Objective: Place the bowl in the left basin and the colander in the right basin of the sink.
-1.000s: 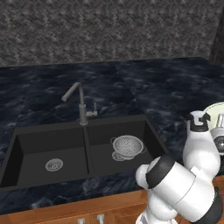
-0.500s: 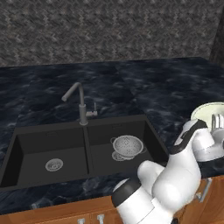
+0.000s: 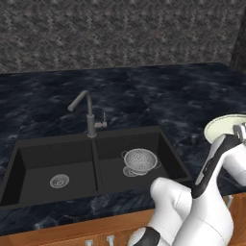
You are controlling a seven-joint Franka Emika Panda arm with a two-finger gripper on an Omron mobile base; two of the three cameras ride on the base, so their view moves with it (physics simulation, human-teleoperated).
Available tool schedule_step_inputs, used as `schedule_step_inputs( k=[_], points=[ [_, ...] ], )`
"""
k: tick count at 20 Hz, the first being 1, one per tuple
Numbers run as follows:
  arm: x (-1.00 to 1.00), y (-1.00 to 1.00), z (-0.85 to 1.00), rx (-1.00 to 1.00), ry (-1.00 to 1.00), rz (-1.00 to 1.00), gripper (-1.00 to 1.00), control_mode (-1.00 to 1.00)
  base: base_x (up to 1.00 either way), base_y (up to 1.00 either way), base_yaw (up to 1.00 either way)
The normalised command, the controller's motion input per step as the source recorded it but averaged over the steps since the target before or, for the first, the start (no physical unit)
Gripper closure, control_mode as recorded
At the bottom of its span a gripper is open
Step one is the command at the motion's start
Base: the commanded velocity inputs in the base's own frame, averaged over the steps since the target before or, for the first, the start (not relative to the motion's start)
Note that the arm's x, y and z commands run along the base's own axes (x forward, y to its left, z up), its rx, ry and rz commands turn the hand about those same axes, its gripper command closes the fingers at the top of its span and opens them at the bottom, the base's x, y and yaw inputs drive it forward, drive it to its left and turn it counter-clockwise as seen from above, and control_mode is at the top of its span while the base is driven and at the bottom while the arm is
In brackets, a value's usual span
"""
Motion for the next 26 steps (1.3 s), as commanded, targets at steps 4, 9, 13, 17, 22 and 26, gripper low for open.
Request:
schedule_step_inputs(
  k=[4, 9, 13, 17, 22, 26],
  points=[
    [-0.46, 0.26, 0.26, 0.09, 0.07, 0.17, 1.00, -1.00, 0.00, 0.00, 0.00],
    [-0.36, 0.26, 0.31, 0.13, 0.07, 0.10, 1.00, -1.00, 0.00, 0.00, 0.00],
    [-0.15, 0.28, 0.27, 0.09, 0.08, 0.05, 1.00, -1.00, 0.00, 0.00, 0.00],
    [-0.08, 0.07, 0.10, 0.01, 0.04, 0.04, 1.00, -1.00, 0.00, 0.00, 0.00],
    [-0.09, 0.00, 0.00, 0.00, 0.00, 0.00, 1.00, -1.00, 0.00, 0.00, 0.00],
    [0.00, 0.00, 0.00, 0.00, 0.00, 0.00, 1.00, -1.00, 0.00, 0.00, 0.00]
  ],
)
